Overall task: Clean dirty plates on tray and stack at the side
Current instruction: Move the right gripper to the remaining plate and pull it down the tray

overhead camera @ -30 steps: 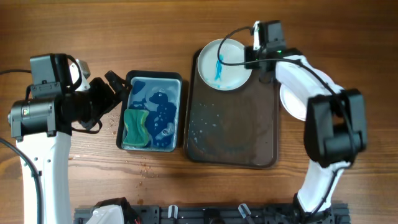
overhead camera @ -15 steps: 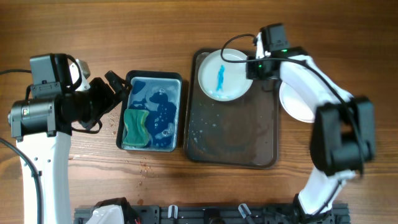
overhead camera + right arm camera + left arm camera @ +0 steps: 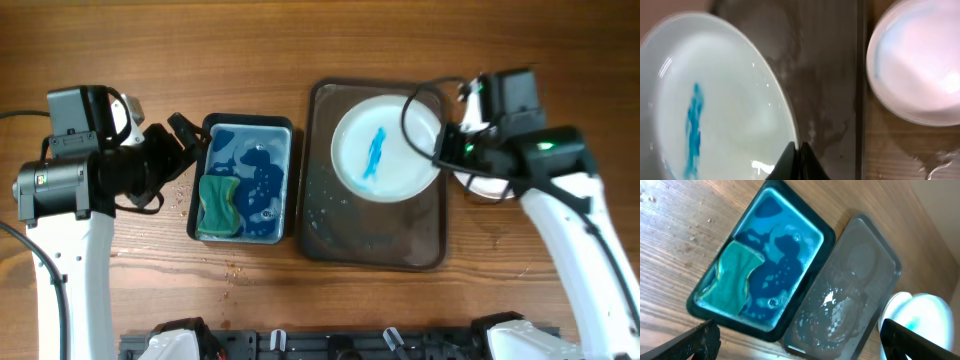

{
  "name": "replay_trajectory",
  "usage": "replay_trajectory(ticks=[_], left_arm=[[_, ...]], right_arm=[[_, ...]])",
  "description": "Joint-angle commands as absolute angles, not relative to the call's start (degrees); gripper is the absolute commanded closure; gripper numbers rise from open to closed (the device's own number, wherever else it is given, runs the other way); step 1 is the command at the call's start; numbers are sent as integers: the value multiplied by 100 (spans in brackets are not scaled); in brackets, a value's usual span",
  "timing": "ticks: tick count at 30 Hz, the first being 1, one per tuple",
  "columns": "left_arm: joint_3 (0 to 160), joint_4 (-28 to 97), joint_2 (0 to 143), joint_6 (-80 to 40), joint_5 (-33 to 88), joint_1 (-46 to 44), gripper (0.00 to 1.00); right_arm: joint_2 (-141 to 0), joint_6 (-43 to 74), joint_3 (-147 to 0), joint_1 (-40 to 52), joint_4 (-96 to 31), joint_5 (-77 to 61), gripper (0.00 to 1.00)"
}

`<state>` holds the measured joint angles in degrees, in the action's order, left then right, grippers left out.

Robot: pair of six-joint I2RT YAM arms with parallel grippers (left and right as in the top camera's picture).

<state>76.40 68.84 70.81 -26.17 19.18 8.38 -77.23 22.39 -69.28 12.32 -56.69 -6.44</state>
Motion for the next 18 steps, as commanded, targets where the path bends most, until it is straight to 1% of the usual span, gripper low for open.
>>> replay_trajectory(ticks=[1,5,10,11,12,13,16,18], left_arm=[[7725,7024,7050,-2574,2045,878,0],[7725,7050,7050,-1973,2526,875,0],[7725,7122,7050,-1942,2550,873,0],[7714,7122,7057,-1909,2545,860,0],[7690,7122,7067,-1796,2541,812,0],[7664,7129,7091,-1750,2434,749,0],[7411,7137,7205,-1772,1922,355,0],[7148,7135,7328,-2084,1385,62,2]], right_arm=[[-8007,2528,-5529,1450,-4499,-746,96],[-8117,1758,-4626,1505,-3216,-766,96],[-8112,1120,-4543,1503,-2982,-685,95],[-8112,1046,-4574,1503,-3004,-690,87],[-8110,1048,-4641,1505,-3094,-687,70],[-8103,1048,-4709,1503,-3194,-687,64],[-8053,1061,-5113,1505,-3750,-692,63],[-7985,1070,-5387,1505,-4110,-709,63]])
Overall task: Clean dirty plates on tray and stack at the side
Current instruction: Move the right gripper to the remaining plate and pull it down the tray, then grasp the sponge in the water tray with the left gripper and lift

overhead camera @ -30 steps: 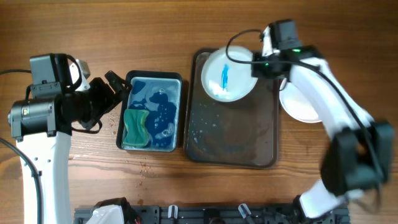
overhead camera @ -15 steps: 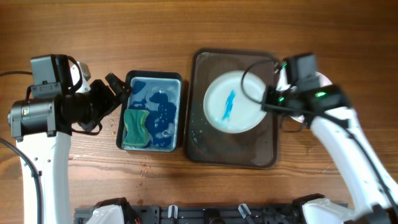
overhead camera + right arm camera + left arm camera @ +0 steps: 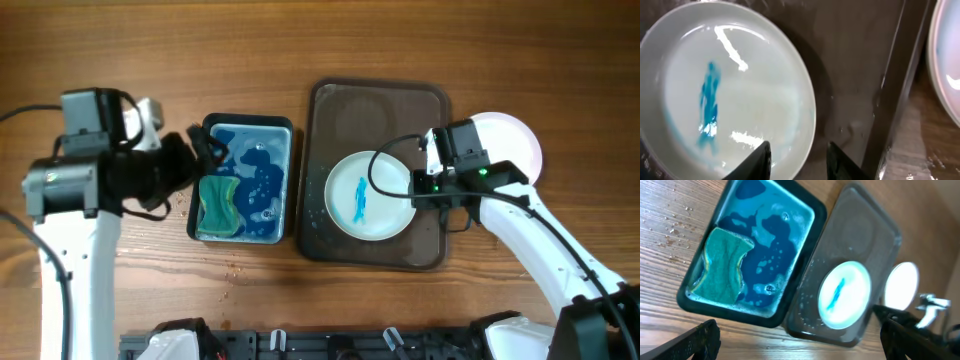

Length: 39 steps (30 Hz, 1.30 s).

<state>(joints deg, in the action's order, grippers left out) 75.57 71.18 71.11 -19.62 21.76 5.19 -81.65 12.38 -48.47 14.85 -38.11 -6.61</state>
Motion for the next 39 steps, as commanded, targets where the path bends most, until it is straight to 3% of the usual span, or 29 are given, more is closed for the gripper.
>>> replay_trajectory(ticks=[1,5,10,13,19,26,27,28,30,32,39], left_arm=[[6965,7118,7430,-2298,1041,-108,2],[6322,6792,7872,-2858,362,-499,4],[5537,6023,8676,-3395,97,-563,21],[5345,5588,9194,-3391,97,-552,38],[5347,4921,9865,-3341,211,-596,96],[6031,5577,9751,-2720,1391,-589,96],[6180,5723,9714,-2720,1413,-591,90],[6392,5918,9649,-2718,1413,-591,74],[6508,5961,9588,-2681,1389,-589,54],[6517,5850,9564,-2521,1210,-589,47],[6200,4875,9579,-2484,-139,-591,48]], right_arm=[[-7940,1070,-5518,1503,-4263,-773,63],[-7747,1074,-5861,1505,-4665,-1074,64],[-7620,1400,-5867,1505,-4768,-1299,66],[-7623,1404,-5867,1505,-4875,-1372,67],[-7623,1437,-5865,1505,-4869,-1380,69],[-7623,1555,-5865,1505,-4856,-1380,71],[-7623,1555,-5867,1503,-4847,-1380,72],[-7623,1551,-5865,1505,-4836,-1380,72],[-7623,1549,-5867,1505,-4812,-1380,72],[-7623,1564,-5865,1505,-4801,-1382,72],[-7623,1564,-5865,1505,-4790,-1382,72]])
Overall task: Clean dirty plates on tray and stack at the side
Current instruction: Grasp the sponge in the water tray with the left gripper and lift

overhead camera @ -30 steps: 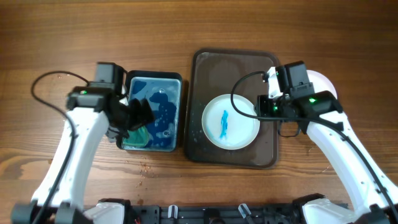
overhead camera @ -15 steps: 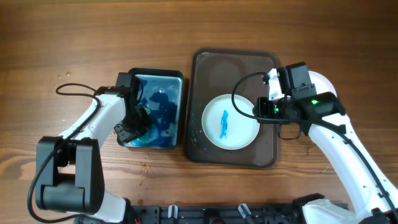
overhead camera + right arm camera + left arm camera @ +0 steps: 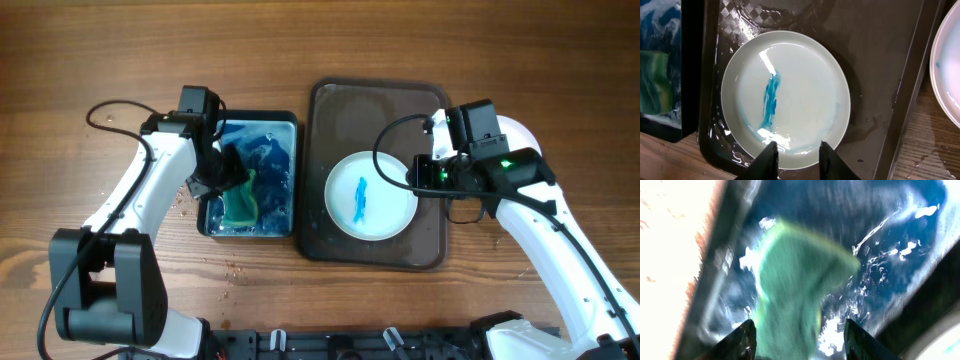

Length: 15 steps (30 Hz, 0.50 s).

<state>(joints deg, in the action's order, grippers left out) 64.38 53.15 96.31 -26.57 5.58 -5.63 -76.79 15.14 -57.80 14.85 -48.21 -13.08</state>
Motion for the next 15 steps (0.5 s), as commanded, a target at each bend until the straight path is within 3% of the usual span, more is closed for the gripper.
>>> replay_trajectory(ticks=[1,5,7,8,9,15], left_arm=[[6055,4617,9581,-2410,-137,-591,49],[5341,3529,9583,-2351,-108,-591,52],[5017,3116,9592,-2217,-51,-631,69],[4928,3046,9601,-2220,-56,-650,89],[4888,3035,9601,-2226,-54,-661,96],[5328,3562,9507,-2226,-21,-593,96]], right_arm=[[-7623,1566,-5865,1505,-4783,-1382,72],[-7623,1712,-5865,1505,-4775,-1428,73],[-7623,1710,-5865,1505,-4757,-1500,73],[-7623,1719,-5865,1505,-4746,-1540,73],[-7623,1719,-5865,1505,-4742,-1577,73],[-7623,1809,-5865,1505,-4724,-1636,73]])
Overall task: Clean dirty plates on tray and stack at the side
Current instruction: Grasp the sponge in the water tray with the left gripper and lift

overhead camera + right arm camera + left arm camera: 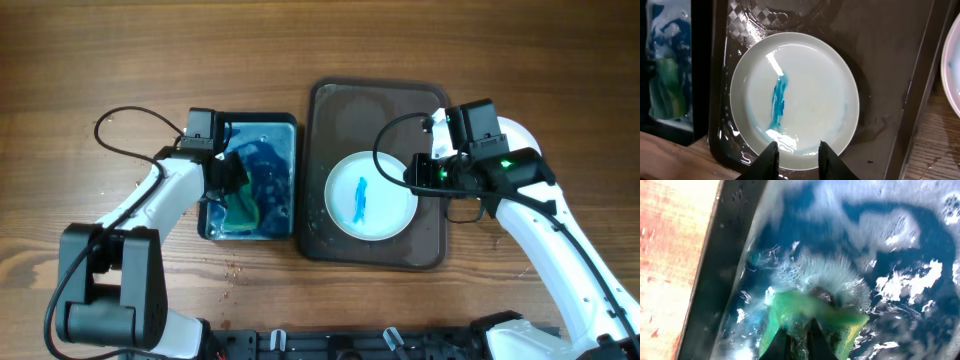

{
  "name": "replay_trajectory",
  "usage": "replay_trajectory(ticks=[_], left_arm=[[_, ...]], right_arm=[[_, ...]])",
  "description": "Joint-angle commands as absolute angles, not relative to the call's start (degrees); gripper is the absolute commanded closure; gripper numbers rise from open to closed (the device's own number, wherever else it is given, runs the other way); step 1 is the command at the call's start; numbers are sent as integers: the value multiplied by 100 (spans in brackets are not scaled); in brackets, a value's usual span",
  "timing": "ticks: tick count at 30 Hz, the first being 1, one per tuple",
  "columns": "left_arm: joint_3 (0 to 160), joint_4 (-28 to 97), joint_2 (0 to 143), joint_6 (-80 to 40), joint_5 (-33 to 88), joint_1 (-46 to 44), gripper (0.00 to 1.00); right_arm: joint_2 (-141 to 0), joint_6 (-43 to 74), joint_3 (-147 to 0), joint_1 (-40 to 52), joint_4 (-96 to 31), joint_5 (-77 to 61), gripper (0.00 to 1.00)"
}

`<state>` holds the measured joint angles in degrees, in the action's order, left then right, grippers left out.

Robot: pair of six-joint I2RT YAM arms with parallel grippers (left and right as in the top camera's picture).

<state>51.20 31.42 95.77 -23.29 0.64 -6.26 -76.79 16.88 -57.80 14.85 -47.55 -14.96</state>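
Note:
A white plate (pixel 370 195) with a blue smear (pixel 777 102) lies flat on the dark tray (pixel 335 105). My right gripper (pixel 797 160) hovers open over the plate's near rim and holds nothing. A second white plate (pixel 522 140) rests on the table right of the tray, partly under the right arm. My left gripper (pixel 801 336) is down in the tub of blue soapy water (pixel 270 150), shut on the green sponge (pixel 790 310). Foam hides the sponge's far part.
The tub's black rim (pixel 245 120) stands just left of the tray. Water drops lie on the wood by the tub (pixel 235 268). A black cable (pixel 130 115) loops behind the left arm. Bare wood runs along the far side.
My left gripper was open around the sponge in the tub and is now shut on it, with water churned up around it. The right gripper and plate have barely moved.
First my right gripper held the smeared plate by its rim over the tray's far end, with my left open beside the tub. Then the plate lay on the tray and the right gripper was open. The left then stood open in the tub, and now grips the sponge.

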Motion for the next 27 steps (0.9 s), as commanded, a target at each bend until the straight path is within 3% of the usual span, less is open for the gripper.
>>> replay_trajectory(ticks=[1,2,4,5,6,7,8,11,17,23,25,27], left_arm=[[5498,3732,9476,-2224,40,-582,96],[5631,3859,9459,-2226,62,-582,89],[5996,4254,9402,-2228,67,-585,38],[6167,4469,9371,-2228,137,-585,21],[6326,4678,9349,-2226,250,-582,7],[6447,4875,9325,-2226,364,-582,5],[6519,5037,9303,-2226,467,-585,6],[6499,5435,9297,-2231,829,-639,31],[5693,5028,9323,-2298,475,-882,51],[4751,4038,9376,-2403,309,-906,57],[4626,3844,9376,-2443,311,-906,69],[4624,3739,9376,-2438,314,-906,94]], right_arm=[[-7623,1806,-5865,1505,-4729,-1638,73],[-7623,1806,-5865,1505,-4729,-1638,73],[-7623,1806,-5865,1505,-4731,-1638,73],[-7623,1806,-5865,1505,-4735,-1638,73],[-7623,1806,-5865,1505,-4740,-1638,73],[-7623,1802,-5865,1505,-4740,-1638,73],[-7623,1804,-5865,1505,-4740,-1638,73],[-7623,1802,-5865,1505,-4733,-1636,73],[-7623,1806,-5865,1505,-4716,-1636,73],[-7623,1804,-5865,1505,-4722,-1638,73],[-7623,1806,-5865,1505,-4720,-1638,72],[-7623,1811,-5865,1505,-4716,-1638,73]])
